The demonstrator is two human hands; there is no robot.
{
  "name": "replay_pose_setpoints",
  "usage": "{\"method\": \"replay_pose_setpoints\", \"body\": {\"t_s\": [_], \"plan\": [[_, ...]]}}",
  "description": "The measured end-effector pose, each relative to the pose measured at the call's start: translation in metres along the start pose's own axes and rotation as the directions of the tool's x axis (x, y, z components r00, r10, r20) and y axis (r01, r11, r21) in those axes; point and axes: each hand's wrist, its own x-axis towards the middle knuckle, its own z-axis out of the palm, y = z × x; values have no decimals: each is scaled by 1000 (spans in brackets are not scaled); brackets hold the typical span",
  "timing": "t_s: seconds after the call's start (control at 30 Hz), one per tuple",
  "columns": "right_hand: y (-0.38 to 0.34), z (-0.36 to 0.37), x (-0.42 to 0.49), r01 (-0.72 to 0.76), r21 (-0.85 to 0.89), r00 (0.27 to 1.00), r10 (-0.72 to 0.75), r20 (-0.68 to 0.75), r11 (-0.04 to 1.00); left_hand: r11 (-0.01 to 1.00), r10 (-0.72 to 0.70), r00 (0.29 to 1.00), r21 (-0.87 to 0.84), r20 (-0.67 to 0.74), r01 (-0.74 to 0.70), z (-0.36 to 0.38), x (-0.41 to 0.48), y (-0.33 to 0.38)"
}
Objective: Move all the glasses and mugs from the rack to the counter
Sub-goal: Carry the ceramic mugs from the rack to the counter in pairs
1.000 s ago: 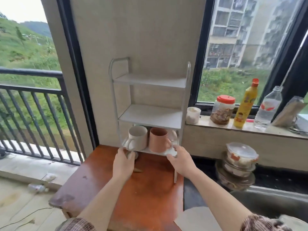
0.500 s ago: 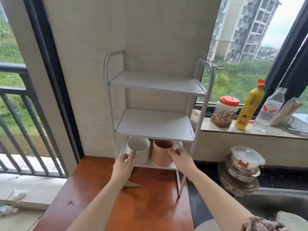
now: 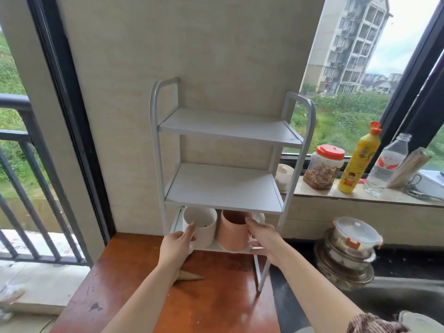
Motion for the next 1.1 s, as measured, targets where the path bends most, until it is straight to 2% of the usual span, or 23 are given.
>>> {"method": "replay_pose_setpoints", "body": {"t_s": [0.1, 0.2, 0.33, 0.6, 0.93, 1.1], "plan": [[7, -2, -4, -42, 147, 996, 30, 84, 988, 999, -10, 1000, -39, -4, 10, 0, -2, 1], [15, -4, -5, -13, 130, 999, 8, 34, 991, 998, -14, 1000, -58, -1, 14, -3, -6, 4], [25, -7, -11, 15, 199, 1000, -14, -10, 980, 996, -15, 1000, -84, 4, 16, -9, -14, 7], [41, -21, -30, 39, 171, 999, -37, -14, 984, 983, -52, 998, -174, 42, 58, -13, -31, -4], [80, -87, -85, 45, 185, 999, -48, 14, 982, 965, -34, 971, -244, 238, 94, 4, -78, -18], [113, -148, -131, 22, 176, 999, -15, -45, 984, 979, -35, 932, -174, 362, 104, 45, -123, -13]]}}
